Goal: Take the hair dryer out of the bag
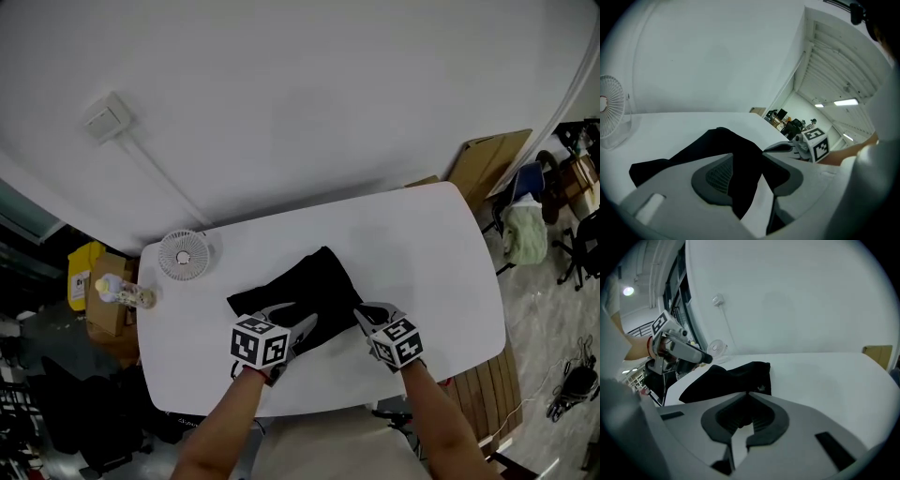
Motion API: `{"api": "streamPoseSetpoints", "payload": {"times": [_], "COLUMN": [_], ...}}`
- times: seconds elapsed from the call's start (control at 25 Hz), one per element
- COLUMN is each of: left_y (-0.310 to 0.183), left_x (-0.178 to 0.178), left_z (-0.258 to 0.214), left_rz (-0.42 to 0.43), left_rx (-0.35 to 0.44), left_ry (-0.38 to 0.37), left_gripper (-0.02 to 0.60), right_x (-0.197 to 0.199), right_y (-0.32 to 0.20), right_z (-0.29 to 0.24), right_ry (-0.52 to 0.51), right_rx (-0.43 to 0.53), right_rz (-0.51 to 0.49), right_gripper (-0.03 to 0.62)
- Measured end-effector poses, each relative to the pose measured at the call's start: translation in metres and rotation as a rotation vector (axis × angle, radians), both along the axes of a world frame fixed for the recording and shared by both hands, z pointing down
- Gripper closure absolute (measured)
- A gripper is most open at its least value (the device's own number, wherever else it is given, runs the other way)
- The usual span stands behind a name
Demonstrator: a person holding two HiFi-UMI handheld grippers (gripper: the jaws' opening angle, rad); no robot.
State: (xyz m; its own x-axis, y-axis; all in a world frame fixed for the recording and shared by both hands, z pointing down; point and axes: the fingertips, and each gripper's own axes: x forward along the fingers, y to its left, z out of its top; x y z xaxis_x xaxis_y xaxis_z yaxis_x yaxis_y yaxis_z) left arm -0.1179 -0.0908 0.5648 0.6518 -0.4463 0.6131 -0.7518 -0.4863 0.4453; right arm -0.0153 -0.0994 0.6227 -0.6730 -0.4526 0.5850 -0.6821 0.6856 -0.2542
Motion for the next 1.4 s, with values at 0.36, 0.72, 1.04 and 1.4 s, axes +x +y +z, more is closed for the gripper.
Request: {"api": "streamPoseSetpoints", "payload": {"times": [0.36, 0.72, 1.04, 1.4], "left_y": [-0.032, -0.033, -0.035, -0.017], "left_x": [0.052, 0.074, 0.069, 0.054], "left_z": [0.012, 0.03, 0.048, 0.043], "left_rz": [-0.004, -0.028, -0.054, -0.135], "left_rx": [-0.059, -0.13, -0.162, -0.143], "left_ry": [-0.113, -0.123, -0.185, -0.131], "left_gripper": [0.387, 0.387, 0.387, 0.555], "right_x": [-0.016, -0.022, -0.035, -0.04], "right_y": [0.024, 0.029, 0.036, 0.05], "right_z": [-0.014, -0.024, -0.036, -0.042], "right_ry": [0.013, 0.001, -0.019, -0.07], "right_rx": [0.094, 0.132, 0.173, 0.161], "right_rz": [-0.076, -0.101, -0.143, -0.156], "right_gripper": [0.569, 0.569, 0.569, 0.571]}}
